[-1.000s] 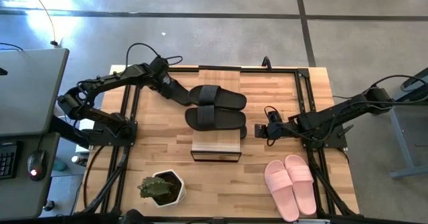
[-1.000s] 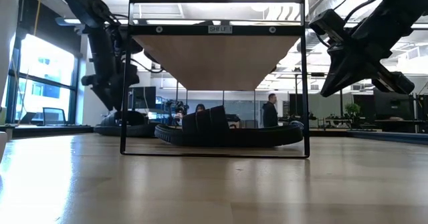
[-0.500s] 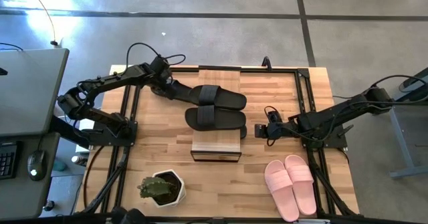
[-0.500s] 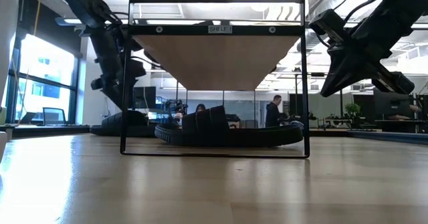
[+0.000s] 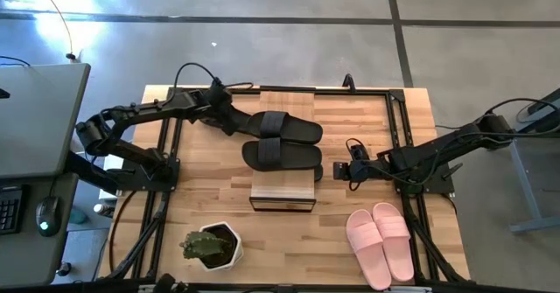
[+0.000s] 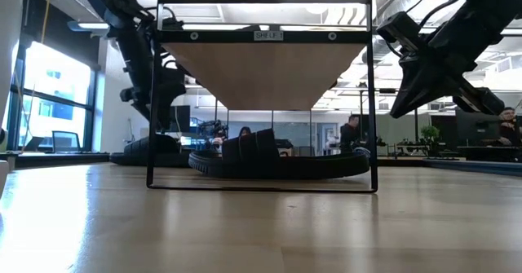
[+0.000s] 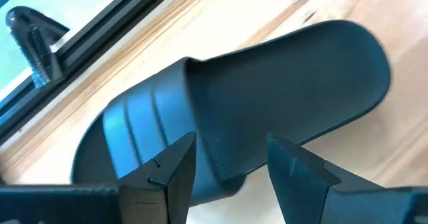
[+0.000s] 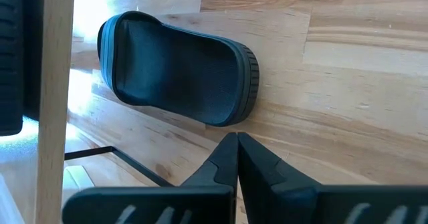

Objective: Pick and place slides into the shelf
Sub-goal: Put the black slipper under the shelf

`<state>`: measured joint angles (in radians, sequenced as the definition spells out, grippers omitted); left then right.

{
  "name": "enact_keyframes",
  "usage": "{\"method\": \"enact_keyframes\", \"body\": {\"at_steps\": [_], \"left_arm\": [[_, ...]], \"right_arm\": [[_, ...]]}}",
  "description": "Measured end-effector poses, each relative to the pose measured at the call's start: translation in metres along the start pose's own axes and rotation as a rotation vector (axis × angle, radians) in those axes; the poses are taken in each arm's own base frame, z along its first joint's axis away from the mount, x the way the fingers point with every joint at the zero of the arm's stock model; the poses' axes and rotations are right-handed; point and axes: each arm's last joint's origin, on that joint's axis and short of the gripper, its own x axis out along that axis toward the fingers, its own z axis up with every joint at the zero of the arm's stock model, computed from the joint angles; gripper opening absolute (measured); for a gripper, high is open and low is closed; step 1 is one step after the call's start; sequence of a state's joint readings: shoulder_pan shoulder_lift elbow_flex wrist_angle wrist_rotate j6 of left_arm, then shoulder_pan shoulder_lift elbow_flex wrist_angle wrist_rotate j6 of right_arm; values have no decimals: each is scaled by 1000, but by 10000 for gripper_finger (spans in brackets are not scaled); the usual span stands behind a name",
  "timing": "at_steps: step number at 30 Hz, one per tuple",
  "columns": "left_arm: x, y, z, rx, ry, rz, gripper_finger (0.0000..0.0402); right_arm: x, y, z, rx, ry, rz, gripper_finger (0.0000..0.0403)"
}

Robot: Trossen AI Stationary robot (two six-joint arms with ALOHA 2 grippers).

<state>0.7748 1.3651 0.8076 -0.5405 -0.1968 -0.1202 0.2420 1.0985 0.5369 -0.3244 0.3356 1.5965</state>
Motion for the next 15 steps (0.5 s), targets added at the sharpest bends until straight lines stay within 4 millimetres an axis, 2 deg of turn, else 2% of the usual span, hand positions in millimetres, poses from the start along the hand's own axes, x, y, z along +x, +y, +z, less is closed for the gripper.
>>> {"method": "enact_keyframes", "body": {"at_steps": [5, 15], "left_arm": [[5, 0, -2, -4, 35, 44, 168], [28, -3, -5, 23, 111, 140, 168]], "right_arm": [[0, 0, 0, 0, 5, 0, 0], [0, 0, 0, -5, 6, 0, 0]]}}
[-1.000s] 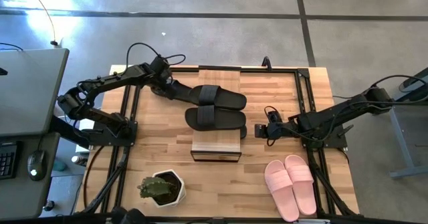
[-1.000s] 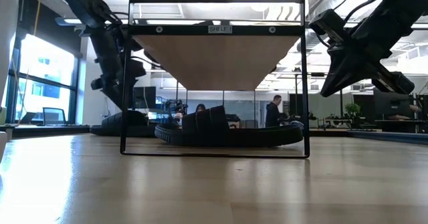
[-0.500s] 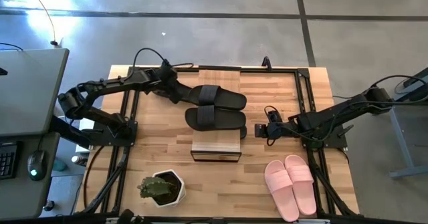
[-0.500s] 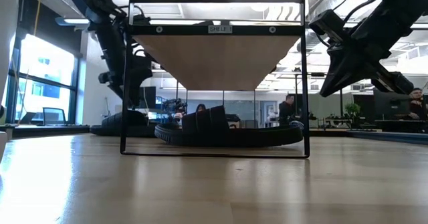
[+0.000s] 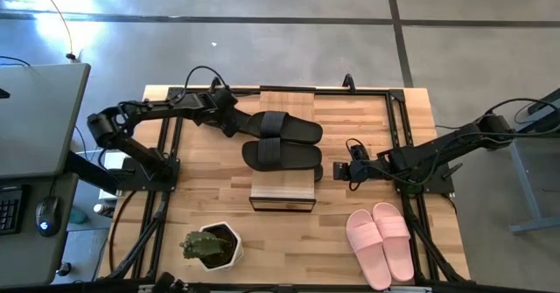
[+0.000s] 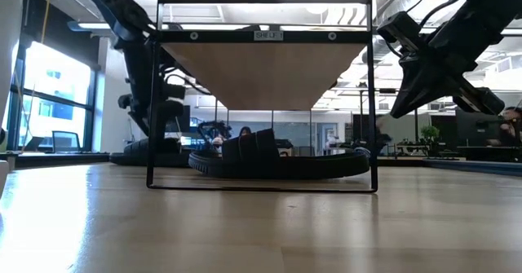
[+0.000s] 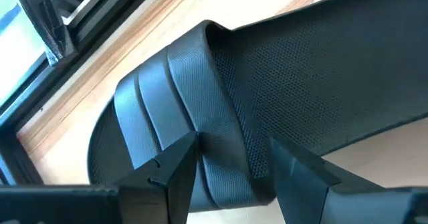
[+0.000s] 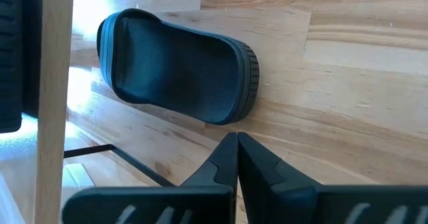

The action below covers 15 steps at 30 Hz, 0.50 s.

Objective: Pick and place slides into the shelf
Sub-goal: Put the black slipper under the shelf

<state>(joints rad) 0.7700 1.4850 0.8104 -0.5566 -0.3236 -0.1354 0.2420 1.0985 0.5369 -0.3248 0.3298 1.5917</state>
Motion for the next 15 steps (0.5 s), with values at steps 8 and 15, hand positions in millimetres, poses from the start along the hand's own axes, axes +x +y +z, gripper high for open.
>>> {"method": "enact_keyframes", "body": {"at_steps": [8, 15], "left_arm": [[0, 5, -3, -12, 11, 156, 136], [0, 6, -3, -4, 13, 169, 27]], "right_arm": [[0, 0, 0, -3, -1, 0, 0], [0, 0, 1, -28, -18, 0, 0]]}}
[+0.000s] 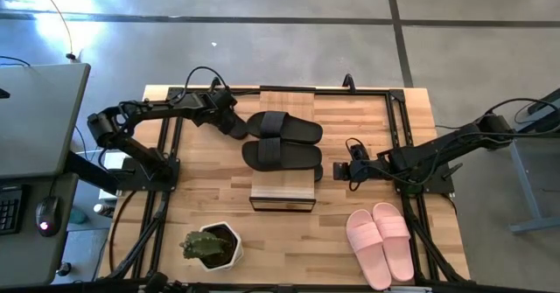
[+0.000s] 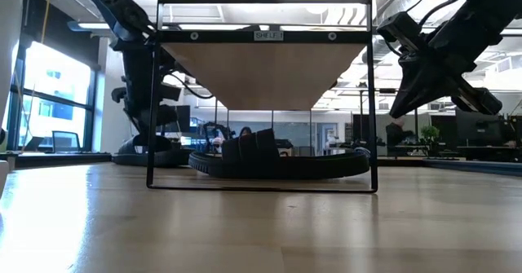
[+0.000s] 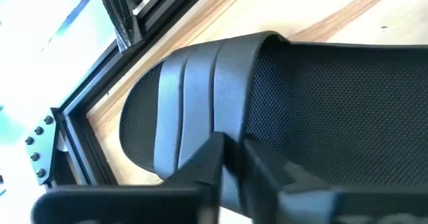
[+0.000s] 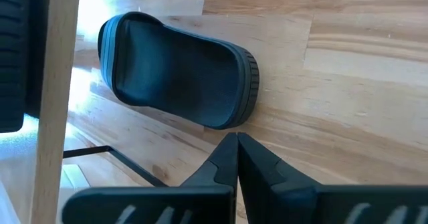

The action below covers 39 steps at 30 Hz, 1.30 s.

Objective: Pick and place slides into the shelf
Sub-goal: Put the black slipper under the shelf

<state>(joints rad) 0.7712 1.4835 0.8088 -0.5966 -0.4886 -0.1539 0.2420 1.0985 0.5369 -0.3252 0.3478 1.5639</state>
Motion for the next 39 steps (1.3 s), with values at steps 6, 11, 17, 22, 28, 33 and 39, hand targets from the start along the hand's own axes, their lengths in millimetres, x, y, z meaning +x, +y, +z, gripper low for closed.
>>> {"method": "enact_keyframes", "body": {"at_steps": [6, 11, 17, 22, 28, 33, 39], "left_arm": [[0, 0, 0, -9, -3, 2, 21], [-4, 3, -1, -18, -8, -9, 6], [-27, 15, -3, -68, -22, -28, 4], [-54, 29, -4, -121, -85, -45, 2], [-90, 50, -5, -188, -171, -24, 1], [-118, 65, -3, -222, -230, -24, 1], [-143, 78, 0, -235, -253, -27, 0]], "right_arm": [[0, 0, 0, -2, -1, 0, 0], [0, 0, 0, -2, -1, 0, 0], [0, 0, 0, -3, -1, 0, 0], [0, 0, 0, -18, -18, 0, 0], [0, 2, 1, -14, -29, 18, 0], [-2, 7, 2, -39, -53, 71, 0], [-21, 13, 11, -72, -140, 174, 0]]}}
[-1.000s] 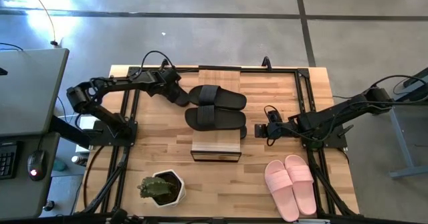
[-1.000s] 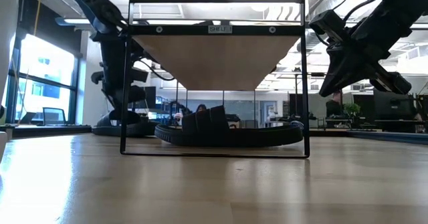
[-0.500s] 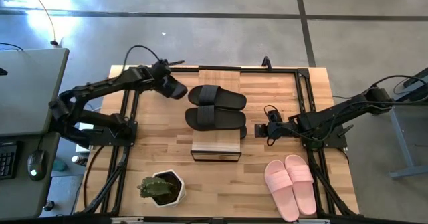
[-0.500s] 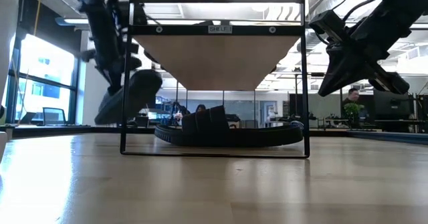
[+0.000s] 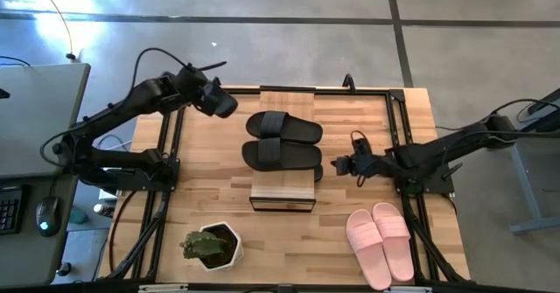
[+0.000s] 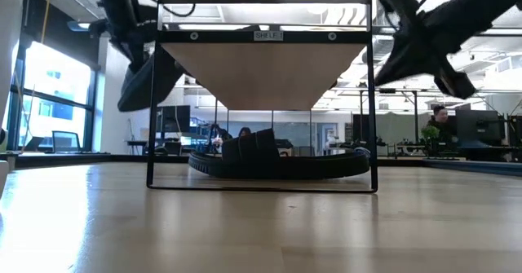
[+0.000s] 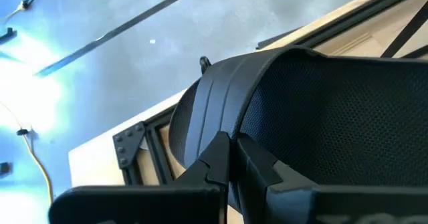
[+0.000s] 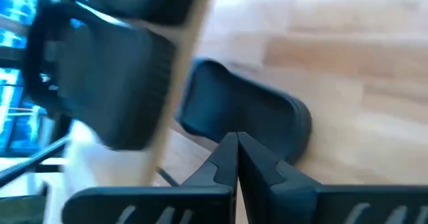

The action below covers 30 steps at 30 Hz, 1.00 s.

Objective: Pick and place slides into the shelf
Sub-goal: Put the black slipper under the shelf

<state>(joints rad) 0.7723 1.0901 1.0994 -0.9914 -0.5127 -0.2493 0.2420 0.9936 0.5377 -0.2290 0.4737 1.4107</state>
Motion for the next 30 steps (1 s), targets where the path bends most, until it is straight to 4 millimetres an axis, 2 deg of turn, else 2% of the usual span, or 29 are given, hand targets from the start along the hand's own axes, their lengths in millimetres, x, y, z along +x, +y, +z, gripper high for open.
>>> {"method": "enact_keyframes", "body": {"at_steps": [3, 6, 13, 17, 20, 22, 30], "left_arm": [[-9, 4, 5, -1, -2, -6, 0], [-19, 8, 11, -10, -11, -35, 0], [-46, 16, 27, -47, -63, -125, 0], [-61, 22, 36, -92, -108, -179, 0], [-71, 25, 42, -115, -141, -197, 0], [-76, 27, 46, -127, -161, -208, 0], [-90, 29, 59, -153, -193, -313, 0]], "right_arm": [[-15, 7, 10, -73, -61, 63, 0], [-38, 30, 27, -231, -147, 155, 0], [-103, 108, 82, -789, -370, 274, 0], [-122, 155, 108, -1133, -449, 266, 3], [-118, 188, 121, -1310, -472, 212, 23], [-109, 209, 129, -1384, -466, 181, 47], [-38, 266, 151, -1672, -323, -24, 168]]}}
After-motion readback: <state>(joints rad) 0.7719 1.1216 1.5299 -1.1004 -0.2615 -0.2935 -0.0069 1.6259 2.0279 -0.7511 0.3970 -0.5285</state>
